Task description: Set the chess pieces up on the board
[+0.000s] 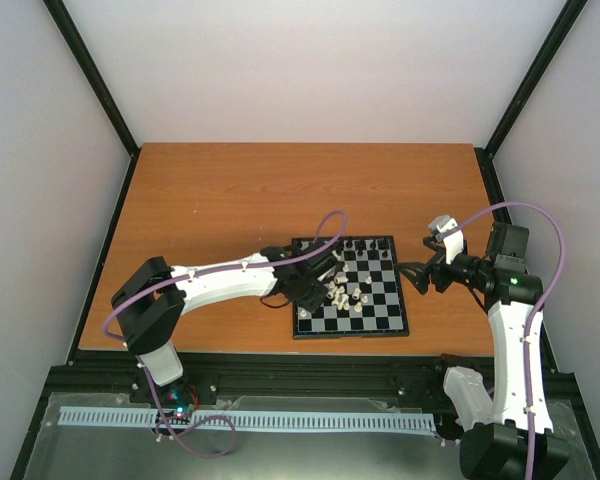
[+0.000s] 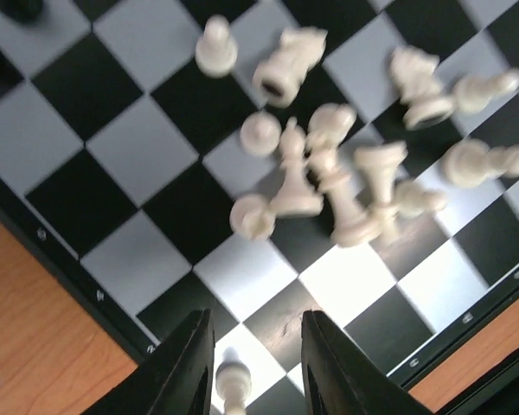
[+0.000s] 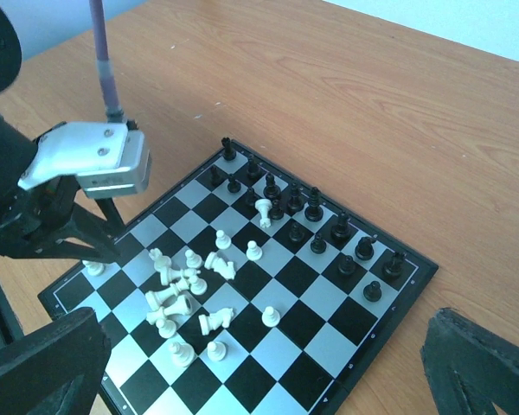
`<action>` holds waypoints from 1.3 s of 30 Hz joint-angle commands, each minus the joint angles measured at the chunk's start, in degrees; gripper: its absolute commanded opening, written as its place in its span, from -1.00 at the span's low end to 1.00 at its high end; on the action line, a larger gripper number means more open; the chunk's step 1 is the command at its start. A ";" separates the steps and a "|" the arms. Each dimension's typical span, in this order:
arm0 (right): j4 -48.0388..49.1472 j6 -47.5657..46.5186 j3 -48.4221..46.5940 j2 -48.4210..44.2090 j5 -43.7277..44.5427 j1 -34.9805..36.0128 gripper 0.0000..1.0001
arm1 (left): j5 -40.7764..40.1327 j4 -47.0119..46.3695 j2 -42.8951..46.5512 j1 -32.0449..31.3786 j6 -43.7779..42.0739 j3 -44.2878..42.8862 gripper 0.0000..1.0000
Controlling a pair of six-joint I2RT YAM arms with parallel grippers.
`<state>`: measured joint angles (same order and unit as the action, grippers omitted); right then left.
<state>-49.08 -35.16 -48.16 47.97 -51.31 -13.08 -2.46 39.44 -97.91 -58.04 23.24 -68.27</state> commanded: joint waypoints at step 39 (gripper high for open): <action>-0.84 -3.91 0.53 -1.47 -2.66 0.42 1.00 | -5.25 2.41 -12.40 -0.14 -0.74 -12.07 -0.74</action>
<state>-49.74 -38.13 -47.72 46.85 -52.71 -13.08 -7.07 40.40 -110.96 -58.02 22.83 -78.70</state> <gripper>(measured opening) 1.000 0.140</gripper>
